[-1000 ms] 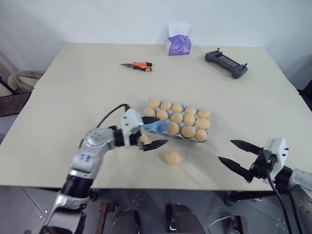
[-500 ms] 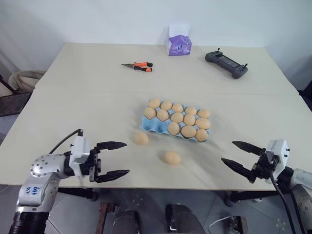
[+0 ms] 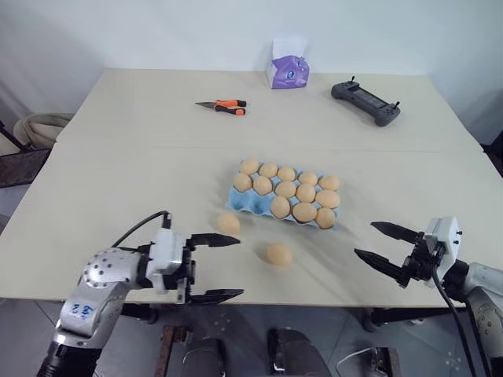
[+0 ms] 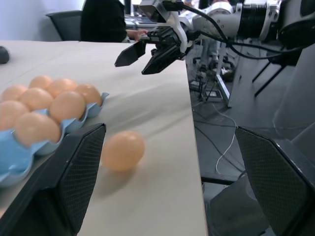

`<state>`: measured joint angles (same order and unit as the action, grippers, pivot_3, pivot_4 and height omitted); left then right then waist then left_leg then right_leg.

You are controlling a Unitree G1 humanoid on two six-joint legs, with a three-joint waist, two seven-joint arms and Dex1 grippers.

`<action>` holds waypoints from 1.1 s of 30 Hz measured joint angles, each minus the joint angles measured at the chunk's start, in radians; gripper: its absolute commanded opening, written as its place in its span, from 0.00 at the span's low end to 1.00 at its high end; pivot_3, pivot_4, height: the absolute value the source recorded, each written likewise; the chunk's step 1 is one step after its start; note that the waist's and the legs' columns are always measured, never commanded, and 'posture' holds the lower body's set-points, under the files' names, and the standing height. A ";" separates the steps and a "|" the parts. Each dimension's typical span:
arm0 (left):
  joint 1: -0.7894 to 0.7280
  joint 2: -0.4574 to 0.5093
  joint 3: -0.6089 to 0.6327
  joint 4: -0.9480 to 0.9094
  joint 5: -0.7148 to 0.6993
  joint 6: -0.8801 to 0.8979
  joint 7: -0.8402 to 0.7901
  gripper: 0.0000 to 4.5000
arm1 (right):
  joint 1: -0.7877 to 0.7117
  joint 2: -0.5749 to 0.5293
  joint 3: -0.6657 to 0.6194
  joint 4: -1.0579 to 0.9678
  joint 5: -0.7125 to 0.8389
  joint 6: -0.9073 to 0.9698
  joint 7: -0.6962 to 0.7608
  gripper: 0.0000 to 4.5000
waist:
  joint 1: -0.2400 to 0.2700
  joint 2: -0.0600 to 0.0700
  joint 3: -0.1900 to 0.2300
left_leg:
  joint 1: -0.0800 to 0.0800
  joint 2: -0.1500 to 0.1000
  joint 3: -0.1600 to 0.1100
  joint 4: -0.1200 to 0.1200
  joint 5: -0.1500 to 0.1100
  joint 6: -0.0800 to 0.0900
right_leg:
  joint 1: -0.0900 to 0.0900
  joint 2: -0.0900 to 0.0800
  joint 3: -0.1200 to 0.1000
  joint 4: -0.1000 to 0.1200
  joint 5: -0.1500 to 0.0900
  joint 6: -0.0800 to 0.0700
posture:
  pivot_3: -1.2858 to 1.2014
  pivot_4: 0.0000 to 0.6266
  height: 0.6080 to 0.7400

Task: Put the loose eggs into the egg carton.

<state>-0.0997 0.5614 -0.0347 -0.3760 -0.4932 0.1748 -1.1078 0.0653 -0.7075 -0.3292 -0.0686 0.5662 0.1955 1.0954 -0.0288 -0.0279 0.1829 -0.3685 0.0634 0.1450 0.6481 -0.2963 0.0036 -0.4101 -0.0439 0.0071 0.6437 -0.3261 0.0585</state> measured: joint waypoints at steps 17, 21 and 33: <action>-0.306 -0.190 -0.288 0.277 0.226 0.092 0.145 0.99 | 0.034 0.007 -0.002 0.038 -0.018 -0.058 0.002 1.00 | 0.001 0.000 0.000 | 0.000 0.000 0.001 0.001 0.001 0.000 | 0.000 0.001 0.001 0.000 0.001 0.003 | 0.52 0.24 1.00; -0.322 -0.183 -0.318 0.277 0.252 0.123 0.141 0.99 | 0.074 0.012 -0.002 -0.003 -0.018 -0.053 -0.031 1.00 | 0.002 0.000 0.000 | 0.000 0.000 0.000 0.002 0.001 0.000 | 0.000 0.001 0.001 0.001 0.001 0.003 | 0.52 0.24 1.00; -0.327 -0.202 -0.339 0.313 0.299 0.165 0.177 0.57 | 0.119 0.013 -0.012 -0.138 0.013 0.011 -0.100 1.00 | 0.002 0.000 0.000 | 0.000 -0.001 0.000 0.001 0.001 0.000 | 0.000 0.001 0.001 0.001 0.002 0.003 | 0.52 0.24 1.00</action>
<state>-0.4267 0.3597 -0.3735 -0.0626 -0.1945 0.3394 -0.9310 0.1848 -0.6947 -0.3417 -0.2071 0.5791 0.2069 0.9953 -0.0269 -0.0275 0.1829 -0.3688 0.0628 0.1451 0.6495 -0.2949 0.0037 -0.4102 -0.0430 0.0084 0.6449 -0.3246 0.0610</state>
